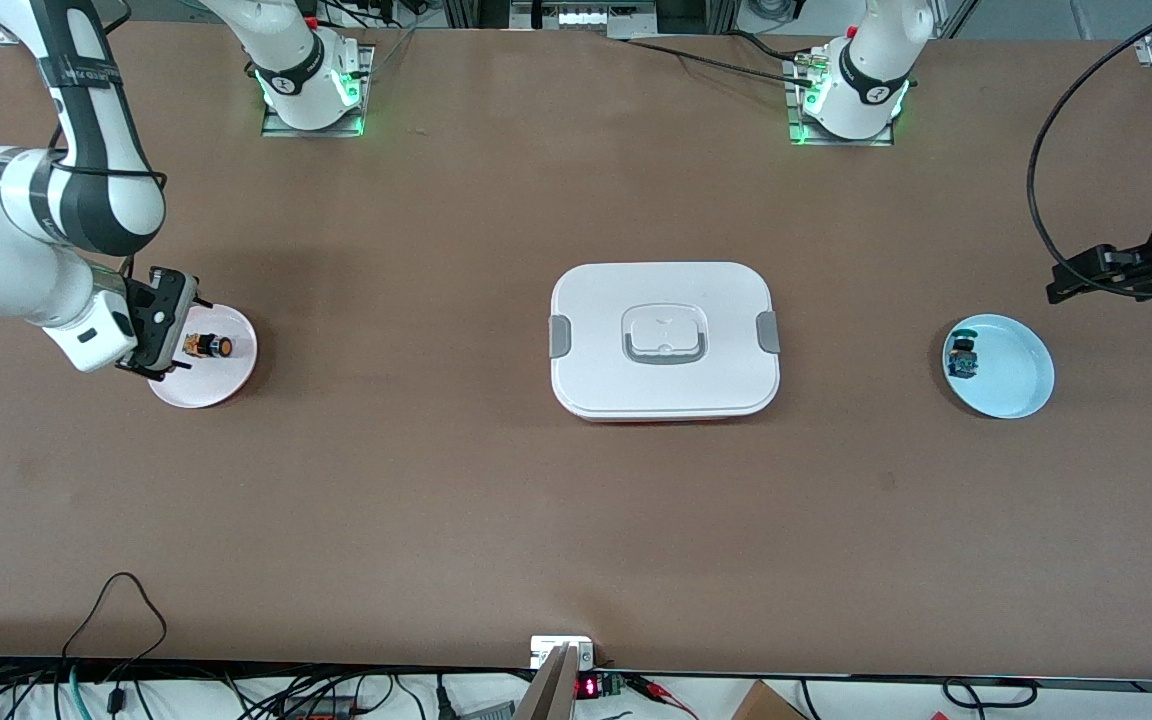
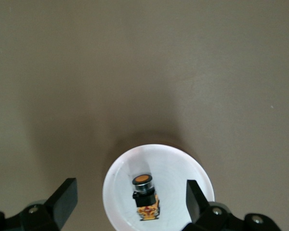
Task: Transfer orange switch to right arm and place
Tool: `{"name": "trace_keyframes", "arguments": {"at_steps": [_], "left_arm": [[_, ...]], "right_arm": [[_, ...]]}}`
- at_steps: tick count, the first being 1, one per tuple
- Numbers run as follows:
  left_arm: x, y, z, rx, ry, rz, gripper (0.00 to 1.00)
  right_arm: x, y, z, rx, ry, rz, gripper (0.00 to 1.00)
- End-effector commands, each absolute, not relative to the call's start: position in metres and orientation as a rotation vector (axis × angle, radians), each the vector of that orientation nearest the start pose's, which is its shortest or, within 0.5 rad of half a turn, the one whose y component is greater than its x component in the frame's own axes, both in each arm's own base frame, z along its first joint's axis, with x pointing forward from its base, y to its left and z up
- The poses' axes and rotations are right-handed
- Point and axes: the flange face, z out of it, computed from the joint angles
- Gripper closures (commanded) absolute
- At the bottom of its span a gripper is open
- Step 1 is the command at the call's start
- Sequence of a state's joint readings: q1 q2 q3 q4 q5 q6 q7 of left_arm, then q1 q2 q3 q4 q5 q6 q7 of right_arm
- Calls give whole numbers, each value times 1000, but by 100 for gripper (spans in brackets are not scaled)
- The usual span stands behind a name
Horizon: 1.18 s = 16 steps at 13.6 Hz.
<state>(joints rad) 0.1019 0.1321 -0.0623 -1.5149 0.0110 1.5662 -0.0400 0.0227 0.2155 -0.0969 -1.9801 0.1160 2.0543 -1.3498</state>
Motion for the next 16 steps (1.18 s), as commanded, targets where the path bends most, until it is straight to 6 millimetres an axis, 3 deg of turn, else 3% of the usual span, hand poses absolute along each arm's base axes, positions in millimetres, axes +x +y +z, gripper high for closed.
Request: {"name": "trace_keyframes", "arguments": {"at_steps": [1, 4, 5, 8, 10, 12, 14, 16], "left_arm": [[587, 24, 587, -3136, -186, 149, 0], [584, 26, 594, -3096, -68, 138, 0], [581, 32, 606, -3097, -55, 104, 0], [579, 29, 606, -3110, -11, 104, 0], [571, 13, 610, -3108, 34, 105, 0], [567, 11, 608, -3107, 37, 113, 0], [566, 11, 609, -3107, 39, 110, 0], [567, 7, 610, -3109, 48, 105, 0]], "right_arm": [[583, -14, 371, -2593, -1405, 175, 0], [578, 1, 393, -2778, -902, 334, 0], [577, 15, 407, -2812, -721, 401, 0], [573, 31, 452, -2905, -303, 518, 0], [574, 36, 478, -2934, -205, 582, 0], [573, 34, 510, -2946, -145, 605, 0], [581, 28, 542, -3058, -209, 508, 0], [595, 19, 555, -3143, -252, 338, 0]]}}
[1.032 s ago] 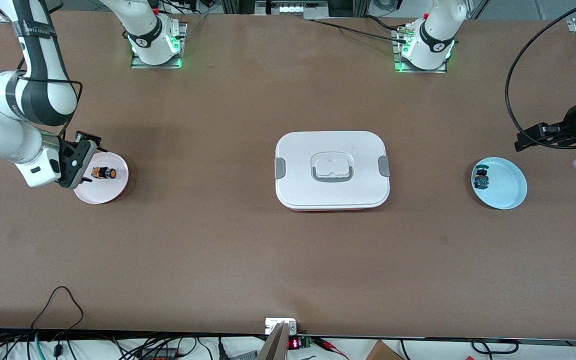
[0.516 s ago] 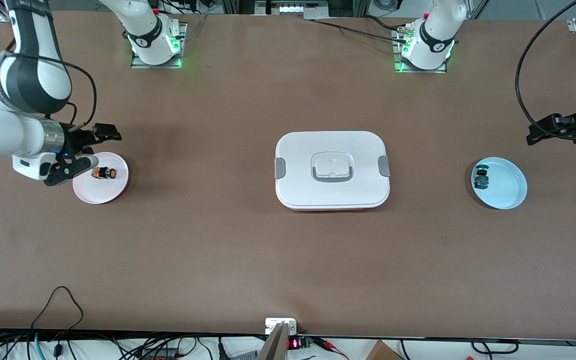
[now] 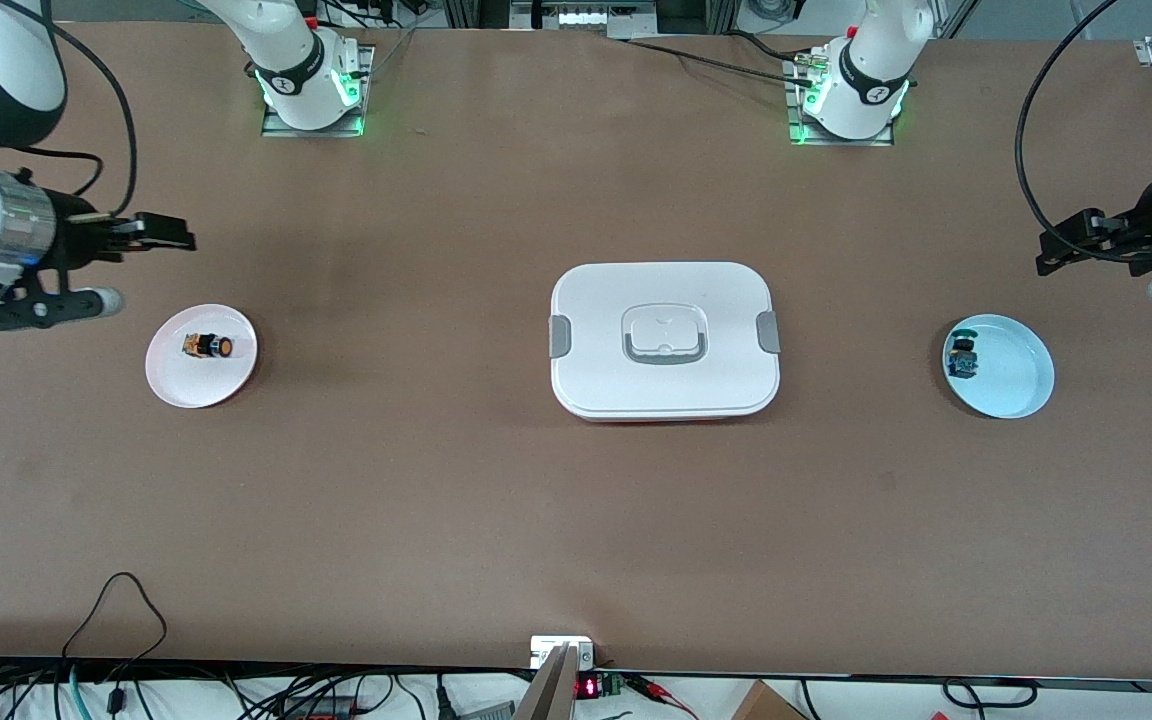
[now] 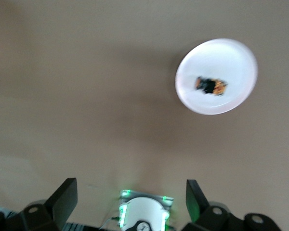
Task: Transfer orange switch to right arm and place
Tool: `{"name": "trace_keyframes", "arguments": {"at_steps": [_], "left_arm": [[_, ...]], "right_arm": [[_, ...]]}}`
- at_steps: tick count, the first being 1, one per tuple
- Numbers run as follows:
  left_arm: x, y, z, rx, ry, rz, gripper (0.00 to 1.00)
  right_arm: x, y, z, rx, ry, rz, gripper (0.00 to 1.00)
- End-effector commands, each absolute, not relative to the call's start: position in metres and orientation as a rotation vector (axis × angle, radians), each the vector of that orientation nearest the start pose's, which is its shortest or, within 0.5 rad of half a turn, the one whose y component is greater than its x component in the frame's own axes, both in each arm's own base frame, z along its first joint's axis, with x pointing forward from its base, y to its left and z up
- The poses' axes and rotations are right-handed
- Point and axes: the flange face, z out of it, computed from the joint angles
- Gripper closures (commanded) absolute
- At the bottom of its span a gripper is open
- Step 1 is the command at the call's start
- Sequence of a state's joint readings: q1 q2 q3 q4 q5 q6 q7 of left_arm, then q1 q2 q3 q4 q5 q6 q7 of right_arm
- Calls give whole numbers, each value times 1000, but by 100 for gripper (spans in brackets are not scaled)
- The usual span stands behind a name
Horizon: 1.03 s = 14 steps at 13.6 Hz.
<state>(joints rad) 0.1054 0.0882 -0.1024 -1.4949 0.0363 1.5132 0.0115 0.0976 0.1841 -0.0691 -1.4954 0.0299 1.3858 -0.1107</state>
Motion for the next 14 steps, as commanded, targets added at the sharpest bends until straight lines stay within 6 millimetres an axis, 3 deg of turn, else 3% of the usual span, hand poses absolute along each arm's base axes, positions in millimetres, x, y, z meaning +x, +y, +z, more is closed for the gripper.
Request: {"name": "trace_keyframes", "arguments": {"at_steps": [1, 3, 4, 5, 7, 9, 14], "left_arm": [[568, 6, 611, -3110, 51, 98, 0], [569, 7, 611, -3110, 49, 96, 0], [571, 8, 611, -3110, 46, 91, 0], [571, 9, 611, -3111, 44, 89, 0], [571, 9, 611, -3112, 44, 93, 0], [571, 10, 610, -3111, 41, 93, 0], [571, 12, 611, -3111, 37, 91, 0]], "right_arm": [[598, 9, 554, -3151, -206, 311, 0], [592, -1, 547, -3142, -24, 396, 0], [588, 0, 546, -3138, 125, 446, 0], [590, 8, 547, -3145, 160, 427, 0], [598, 8, 547, -3162, 143, 301, 0], [585, 3, 542, -3157, 60, 271, 0], [567, -5, 538, -3152, 68, 227, 0]]}}
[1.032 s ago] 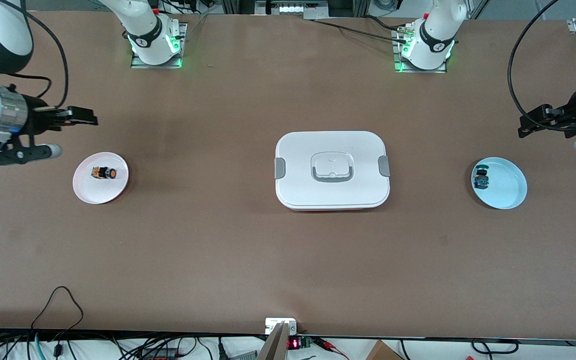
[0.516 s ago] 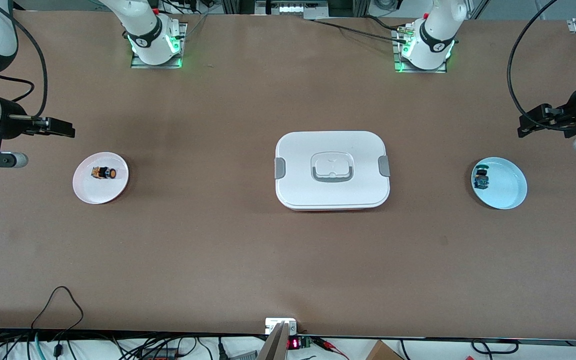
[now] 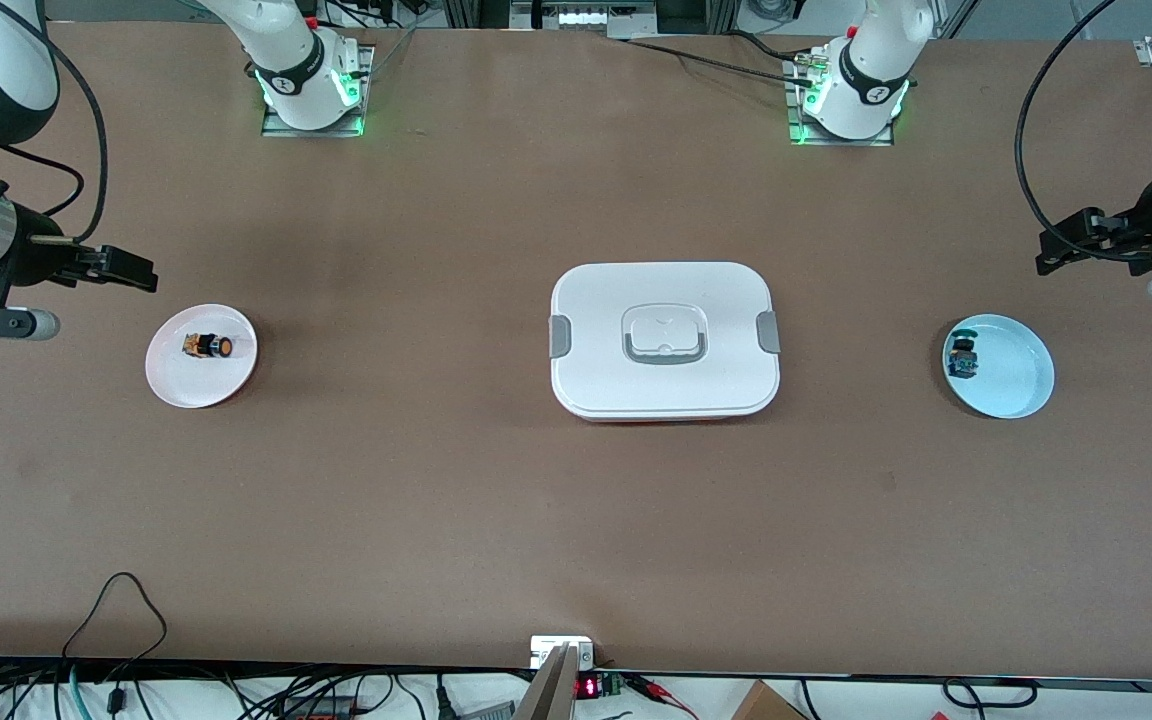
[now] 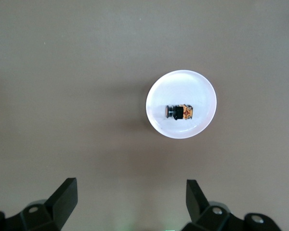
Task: Transfer orange switch to right arm and place
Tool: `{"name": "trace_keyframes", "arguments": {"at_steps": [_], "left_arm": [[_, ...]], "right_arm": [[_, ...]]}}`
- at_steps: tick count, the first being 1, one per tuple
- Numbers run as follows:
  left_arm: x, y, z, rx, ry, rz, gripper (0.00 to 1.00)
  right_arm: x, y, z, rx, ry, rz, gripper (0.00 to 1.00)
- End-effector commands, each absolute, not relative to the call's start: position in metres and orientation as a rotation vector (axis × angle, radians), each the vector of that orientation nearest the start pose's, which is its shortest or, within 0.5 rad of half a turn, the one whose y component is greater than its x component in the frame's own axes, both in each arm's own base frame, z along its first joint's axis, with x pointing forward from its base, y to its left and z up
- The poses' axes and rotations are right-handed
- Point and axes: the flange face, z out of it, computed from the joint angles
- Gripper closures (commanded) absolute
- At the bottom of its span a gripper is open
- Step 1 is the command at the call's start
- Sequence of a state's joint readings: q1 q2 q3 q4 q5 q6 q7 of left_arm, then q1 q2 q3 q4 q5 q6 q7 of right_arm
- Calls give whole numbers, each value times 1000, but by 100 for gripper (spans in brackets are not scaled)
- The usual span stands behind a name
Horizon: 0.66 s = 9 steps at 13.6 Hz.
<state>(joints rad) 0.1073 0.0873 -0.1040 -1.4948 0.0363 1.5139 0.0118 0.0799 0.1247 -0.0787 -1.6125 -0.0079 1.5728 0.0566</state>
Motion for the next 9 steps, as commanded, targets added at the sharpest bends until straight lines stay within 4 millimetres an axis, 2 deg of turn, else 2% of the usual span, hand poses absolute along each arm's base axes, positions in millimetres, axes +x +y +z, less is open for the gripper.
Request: {"name": "trace_keyframes", "arguments": {"at_steps": [1, 4, 5, 9], "left_arm": [[571, 12, 611, -3111, 37, 91, 0], [571, 11, 611, -3109, 39, 91, 0], [571, 11, 611, -3109, 39, 91, 0], [571, 11, 611, -3109, 39, 91, 0]], "right_arm": [[563, -10, 540, -3147, 83, 198, 0], [546, -17, 575, -3144, 90, 90, 0], [543, -18, 581, -3145, 90, 73, 0], [544, -14, 579, -3153, 46, 63, 0]]}}
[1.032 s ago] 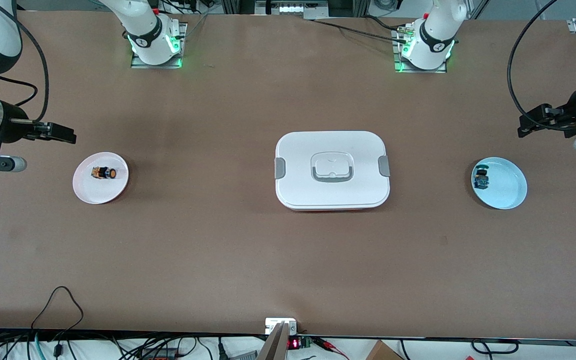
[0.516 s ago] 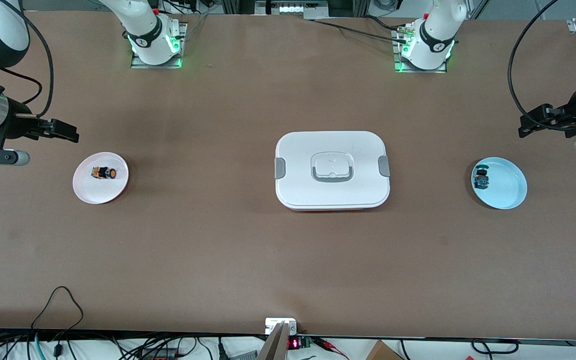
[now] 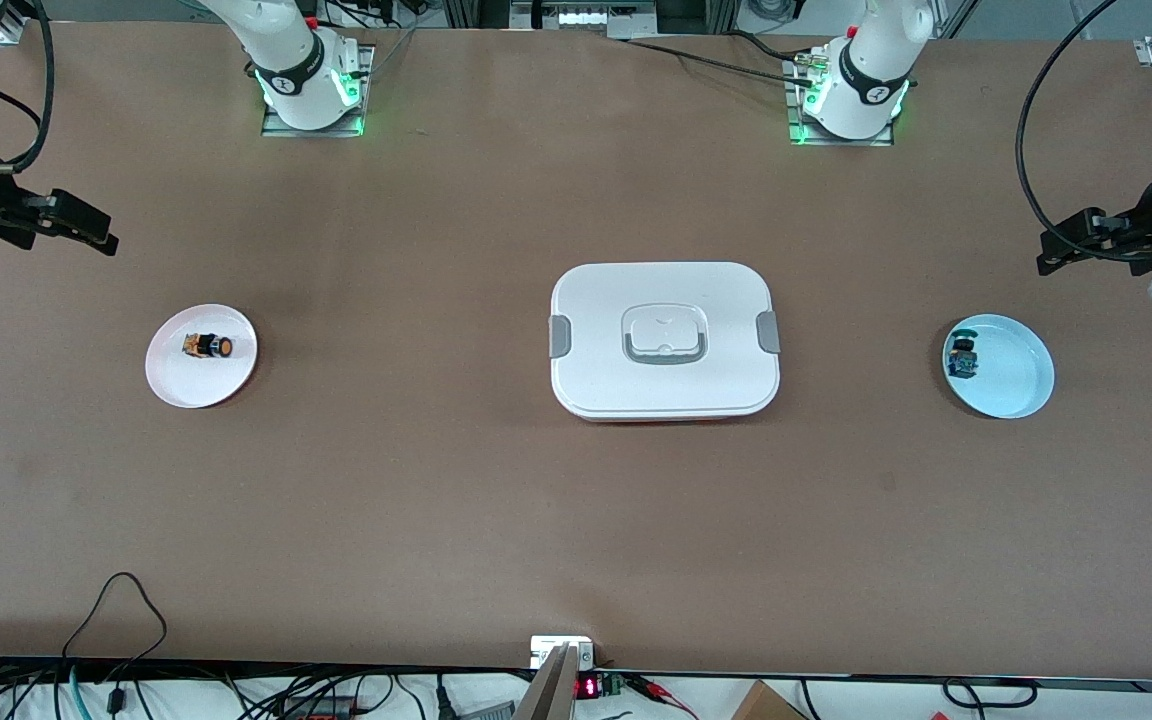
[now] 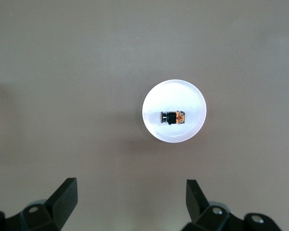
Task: Transfer orange switch to right arm and place
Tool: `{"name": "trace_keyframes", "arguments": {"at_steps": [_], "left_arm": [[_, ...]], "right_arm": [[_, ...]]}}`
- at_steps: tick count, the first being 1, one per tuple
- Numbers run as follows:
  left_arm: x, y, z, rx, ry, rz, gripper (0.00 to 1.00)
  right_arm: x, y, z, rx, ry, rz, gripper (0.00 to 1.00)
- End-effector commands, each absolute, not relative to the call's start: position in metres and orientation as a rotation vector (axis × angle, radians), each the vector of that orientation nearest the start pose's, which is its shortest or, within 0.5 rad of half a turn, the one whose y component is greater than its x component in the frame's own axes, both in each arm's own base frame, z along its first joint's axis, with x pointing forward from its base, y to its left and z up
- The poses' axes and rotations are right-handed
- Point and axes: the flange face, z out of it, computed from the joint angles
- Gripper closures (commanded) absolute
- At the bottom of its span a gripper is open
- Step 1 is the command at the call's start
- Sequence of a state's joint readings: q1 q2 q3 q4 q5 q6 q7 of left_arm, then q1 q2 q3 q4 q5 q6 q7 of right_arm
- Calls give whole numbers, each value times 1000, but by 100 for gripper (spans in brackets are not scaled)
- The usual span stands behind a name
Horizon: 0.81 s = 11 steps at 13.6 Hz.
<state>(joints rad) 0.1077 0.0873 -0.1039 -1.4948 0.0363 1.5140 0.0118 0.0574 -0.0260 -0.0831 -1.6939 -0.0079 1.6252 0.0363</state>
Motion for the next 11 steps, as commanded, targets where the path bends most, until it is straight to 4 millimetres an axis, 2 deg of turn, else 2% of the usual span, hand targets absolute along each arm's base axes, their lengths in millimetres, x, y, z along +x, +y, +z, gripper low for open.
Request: {"name": "trace_keyframes", "arguments": {"at_steps": [1, 4, 6, 11], "left_arm": [[571, 11, 611, -3109, 39, 91, 0], [571, 12, 611, -3109, 37, 91, 0], [571, 12, 611, -3109, 37, 91, 0], [571, 11, 611, -3111, 37, 89, 0]], "right_arm": [[544, -15, 580, -3150, -30, 75, 0], [546, -10, 576, -3150, -17, 107, 0], [547, -9, 583, -3152, 49, 80, 0], [548, -8, 594, -3151, 49, 46, 0]]}}
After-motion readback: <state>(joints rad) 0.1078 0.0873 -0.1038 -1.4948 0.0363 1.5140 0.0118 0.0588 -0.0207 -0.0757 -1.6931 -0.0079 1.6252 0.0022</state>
